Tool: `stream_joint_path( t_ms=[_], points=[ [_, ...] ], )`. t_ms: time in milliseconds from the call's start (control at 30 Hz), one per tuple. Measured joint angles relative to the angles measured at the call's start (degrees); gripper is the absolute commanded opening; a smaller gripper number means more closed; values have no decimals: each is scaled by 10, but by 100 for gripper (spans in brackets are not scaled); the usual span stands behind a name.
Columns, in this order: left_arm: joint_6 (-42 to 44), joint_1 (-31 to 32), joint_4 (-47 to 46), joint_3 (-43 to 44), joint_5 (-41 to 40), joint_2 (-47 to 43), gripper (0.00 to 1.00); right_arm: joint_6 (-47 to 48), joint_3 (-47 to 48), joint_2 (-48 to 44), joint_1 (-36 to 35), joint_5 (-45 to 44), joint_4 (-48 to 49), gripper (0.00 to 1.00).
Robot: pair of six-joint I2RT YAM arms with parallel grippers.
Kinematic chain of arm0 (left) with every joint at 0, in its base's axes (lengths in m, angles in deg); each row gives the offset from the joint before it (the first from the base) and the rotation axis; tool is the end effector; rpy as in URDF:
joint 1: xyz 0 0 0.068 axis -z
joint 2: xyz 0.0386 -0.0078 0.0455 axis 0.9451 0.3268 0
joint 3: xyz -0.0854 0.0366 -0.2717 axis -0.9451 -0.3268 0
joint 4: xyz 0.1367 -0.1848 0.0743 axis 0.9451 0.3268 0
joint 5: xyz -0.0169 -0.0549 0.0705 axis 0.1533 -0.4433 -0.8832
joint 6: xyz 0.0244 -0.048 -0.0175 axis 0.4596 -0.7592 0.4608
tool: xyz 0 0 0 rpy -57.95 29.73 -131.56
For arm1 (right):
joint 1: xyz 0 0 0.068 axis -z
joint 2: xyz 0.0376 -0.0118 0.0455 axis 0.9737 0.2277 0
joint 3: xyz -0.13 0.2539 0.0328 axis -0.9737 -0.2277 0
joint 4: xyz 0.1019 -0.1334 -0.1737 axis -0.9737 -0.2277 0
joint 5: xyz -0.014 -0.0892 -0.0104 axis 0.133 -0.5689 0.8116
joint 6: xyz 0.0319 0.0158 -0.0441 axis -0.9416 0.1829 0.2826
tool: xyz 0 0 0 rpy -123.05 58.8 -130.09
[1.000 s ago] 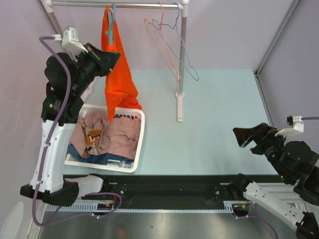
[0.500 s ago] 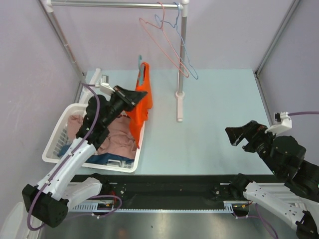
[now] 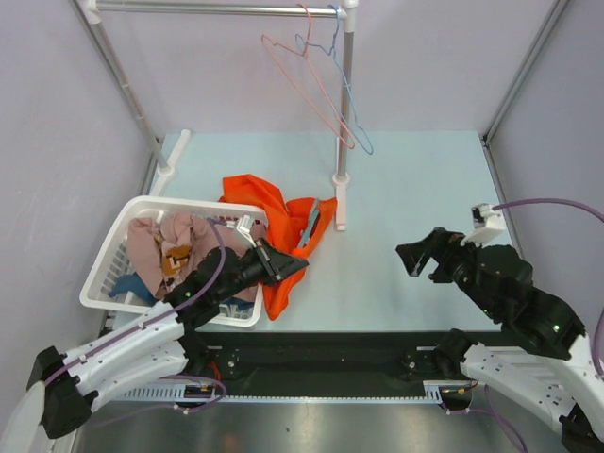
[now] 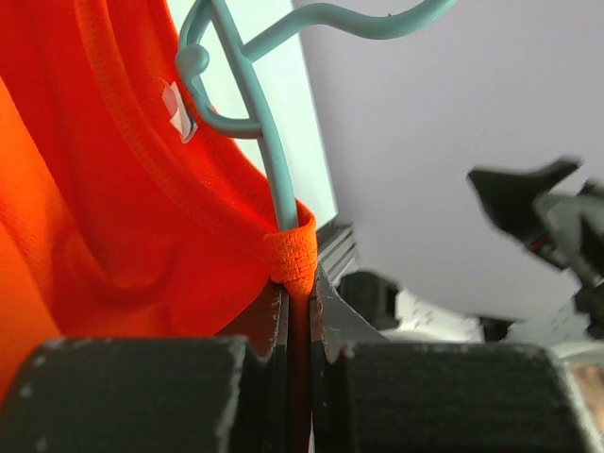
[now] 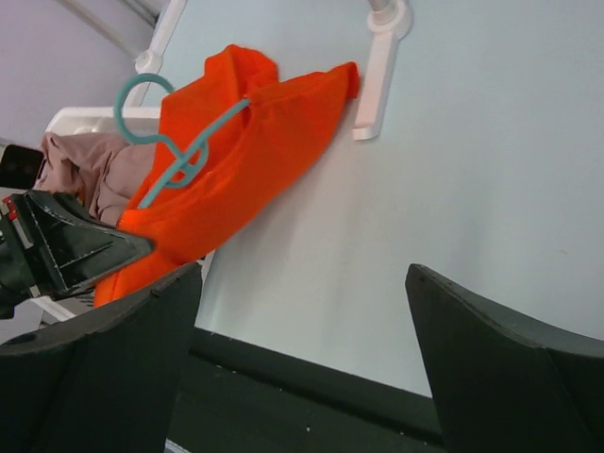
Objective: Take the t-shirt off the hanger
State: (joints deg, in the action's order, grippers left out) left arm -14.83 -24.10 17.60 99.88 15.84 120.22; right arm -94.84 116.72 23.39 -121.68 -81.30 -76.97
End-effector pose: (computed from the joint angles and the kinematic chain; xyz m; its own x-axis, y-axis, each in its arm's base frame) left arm 0.1069 -0.1190 0.2781 -0.7635 -0.5078 -0.3990 0.2222 0.3736 -0.9006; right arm 0.0439 0.0244 0.3794 -0.4424 0.3325 -0.8329 -0.2120 0.8636 0.4574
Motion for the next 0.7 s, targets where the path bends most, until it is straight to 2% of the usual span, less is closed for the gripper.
stream_joint_path(
  t_ms=[300,467,700],
  points=[
    [70,57,1,39,66,98,0,56,-90,67,-1,123,170,84],
    [78,80,-8,89,96,132,0,96,-94,91,-11,163,243,83],
    [66,92,-36,132,136,152,0,145,-94,99,-42,186,300,83]
  ],
)
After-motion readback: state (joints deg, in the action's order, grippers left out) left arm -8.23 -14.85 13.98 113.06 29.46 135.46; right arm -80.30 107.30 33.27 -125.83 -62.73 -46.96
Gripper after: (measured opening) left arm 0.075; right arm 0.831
